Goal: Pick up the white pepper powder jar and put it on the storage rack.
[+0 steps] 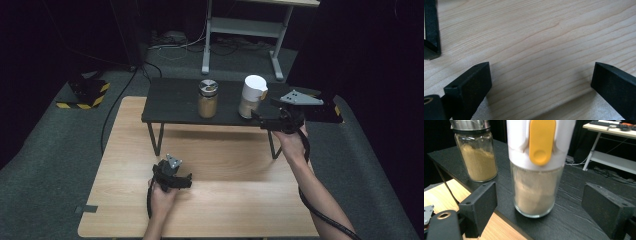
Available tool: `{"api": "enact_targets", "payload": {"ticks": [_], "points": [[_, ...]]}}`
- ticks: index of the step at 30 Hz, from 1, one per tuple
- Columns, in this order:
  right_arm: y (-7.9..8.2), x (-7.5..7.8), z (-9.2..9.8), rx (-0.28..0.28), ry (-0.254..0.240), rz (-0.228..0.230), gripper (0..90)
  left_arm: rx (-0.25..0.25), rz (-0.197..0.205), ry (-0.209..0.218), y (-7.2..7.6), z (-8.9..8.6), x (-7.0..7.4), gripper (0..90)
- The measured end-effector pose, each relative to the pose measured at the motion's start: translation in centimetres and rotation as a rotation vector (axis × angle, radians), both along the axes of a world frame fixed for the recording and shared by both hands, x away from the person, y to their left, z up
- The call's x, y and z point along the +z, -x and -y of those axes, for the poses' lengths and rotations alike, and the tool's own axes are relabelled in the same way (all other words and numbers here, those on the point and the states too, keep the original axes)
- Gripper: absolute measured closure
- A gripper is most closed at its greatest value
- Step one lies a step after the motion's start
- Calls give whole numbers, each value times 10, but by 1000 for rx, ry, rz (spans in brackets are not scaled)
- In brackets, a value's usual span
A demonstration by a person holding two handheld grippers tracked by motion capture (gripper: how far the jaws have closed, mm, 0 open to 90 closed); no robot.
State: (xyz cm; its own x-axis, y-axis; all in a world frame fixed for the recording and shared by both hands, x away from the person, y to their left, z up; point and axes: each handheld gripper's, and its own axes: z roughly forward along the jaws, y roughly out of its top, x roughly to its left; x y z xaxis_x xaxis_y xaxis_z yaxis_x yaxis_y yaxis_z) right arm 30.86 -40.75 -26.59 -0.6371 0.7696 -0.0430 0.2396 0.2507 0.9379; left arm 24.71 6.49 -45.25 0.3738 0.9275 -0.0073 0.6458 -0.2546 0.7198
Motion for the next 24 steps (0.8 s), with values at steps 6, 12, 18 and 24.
{"api": "enact_targets", "payload": {"ticks": [6, 12, 18, 24], "points": [[11, -9, 8, -2, -9, 6, 126, 0, 0, -1, 0, 0, 0, 30], [21, -17, 14, 4, -21, 11, 123, 0, 0, -1, 0, 0, 0, 30], [35, -28, 16, 7, -9, 31, 119, -1, 0, -1, 0, 0, 0, 30], [49, -40, 18, -3, 2, 55, 116, -1, 0, -1, 0, 0, 0, 30]]}}
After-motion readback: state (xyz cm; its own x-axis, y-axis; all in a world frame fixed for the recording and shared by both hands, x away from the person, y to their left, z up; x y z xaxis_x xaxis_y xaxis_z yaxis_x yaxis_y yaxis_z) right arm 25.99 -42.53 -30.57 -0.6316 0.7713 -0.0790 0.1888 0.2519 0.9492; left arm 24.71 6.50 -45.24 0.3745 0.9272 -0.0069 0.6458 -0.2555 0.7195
